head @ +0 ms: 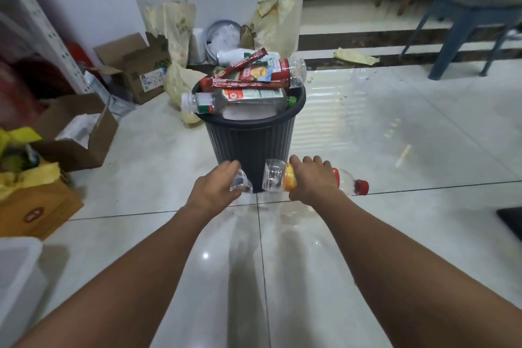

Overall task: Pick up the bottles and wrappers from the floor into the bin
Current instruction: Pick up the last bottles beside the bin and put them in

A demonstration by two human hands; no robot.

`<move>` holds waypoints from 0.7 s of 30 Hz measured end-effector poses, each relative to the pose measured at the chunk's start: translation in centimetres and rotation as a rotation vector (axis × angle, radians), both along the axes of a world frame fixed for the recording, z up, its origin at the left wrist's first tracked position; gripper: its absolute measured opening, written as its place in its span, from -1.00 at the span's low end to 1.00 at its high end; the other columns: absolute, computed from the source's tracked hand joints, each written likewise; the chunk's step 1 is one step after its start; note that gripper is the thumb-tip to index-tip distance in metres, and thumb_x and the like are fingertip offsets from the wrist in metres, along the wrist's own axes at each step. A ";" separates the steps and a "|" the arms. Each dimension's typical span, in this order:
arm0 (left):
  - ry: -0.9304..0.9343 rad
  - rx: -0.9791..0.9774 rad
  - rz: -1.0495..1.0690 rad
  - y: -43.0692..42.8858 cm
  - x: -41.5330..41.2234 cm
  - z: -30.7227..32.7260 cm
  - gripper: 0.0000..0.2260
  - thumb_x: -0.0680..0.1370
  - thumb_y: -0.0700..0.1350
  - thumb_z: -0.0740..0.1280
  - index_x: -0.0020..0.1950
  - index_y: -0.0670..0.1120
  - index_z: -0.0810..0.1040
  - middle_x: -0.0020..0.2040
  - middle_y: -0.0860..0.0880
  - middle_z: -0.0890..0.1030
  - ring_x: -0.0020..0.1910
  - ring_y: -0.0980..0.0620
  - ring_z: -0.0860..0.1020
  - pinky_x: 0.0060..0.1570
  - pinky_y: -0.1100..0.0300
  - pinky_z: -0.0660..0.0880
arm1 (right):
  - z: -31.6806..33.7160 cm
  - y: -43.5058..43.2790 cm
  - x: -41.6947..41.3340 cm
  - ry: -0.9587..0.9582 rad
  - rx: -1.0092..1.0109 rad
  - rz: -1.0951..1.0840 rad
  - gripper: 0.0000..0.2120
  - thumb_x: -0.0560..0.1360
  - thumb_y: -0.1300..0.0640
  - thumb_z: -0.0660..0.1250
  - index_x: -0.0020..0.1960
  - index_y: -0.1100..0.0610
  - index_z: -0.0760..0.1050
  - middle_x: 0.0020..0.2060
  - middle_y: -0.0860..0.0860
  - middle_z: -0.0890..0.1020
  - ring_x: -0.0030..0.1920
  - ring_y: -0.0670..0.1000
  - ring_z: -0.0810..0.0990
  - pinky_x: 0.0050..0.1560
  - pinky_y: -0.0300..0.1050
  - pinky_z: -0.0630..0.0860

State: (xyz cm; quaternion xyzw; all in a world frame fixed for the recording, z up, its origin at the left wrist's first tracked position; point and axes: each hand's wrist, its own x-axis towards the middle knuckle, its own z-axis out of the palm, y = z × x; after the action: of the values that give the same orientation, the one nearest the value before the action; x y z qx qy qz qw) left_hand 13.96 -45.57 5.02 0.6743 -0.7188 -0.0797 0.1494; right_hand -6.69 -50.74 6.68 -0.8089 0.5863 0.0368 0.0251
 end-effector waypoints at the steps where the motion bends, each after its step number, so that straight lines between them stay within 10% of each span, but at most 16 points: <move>1: 0.000 -0.007 -0.002 0.0 -0.3 0.7 -0.77 0.50 0.03 0.33 0.06 0.01 0.35 0.04 0.07 0.48 -0.03 0.01 0.48 -0.13 0.10 0.45 | 0.7 0.1 -0.2 -0.015 -0.018 -0.012 -0.40 0.33 0.01 0.44 0.27 0.06 0.27 0.15 0.11 0.49 0.18 0.16 0.41 0.14 0.02 0.33; 21: -0.128 -0.186 -0.125 -2.1 -0.4 12.8 -0.78 0.49 0.11 0.30 -0.03 0.07 0.31 0.00 0.12 0.47 -0.02 0.07 0.45 -0.22 0.15 0.41 | 14.8 -0.7 -0.5 -0.144 -0.352 -0.049 -0.34 0.31 -0.04 0.44 0.33 0.03 0.26 0.18 0.09 0.50 0.20 0.17 0.42 0.14 0.05 0.36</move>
State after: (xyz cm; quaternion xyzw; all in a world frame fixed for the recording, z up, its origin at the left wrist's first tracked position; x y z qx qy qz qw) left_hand 13.54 -47.65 17.85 0.6150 -0.7719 0.0212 0.1597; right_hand -7.18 -51.49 21.45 -0.7868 0.5998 -0.1250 -0.0740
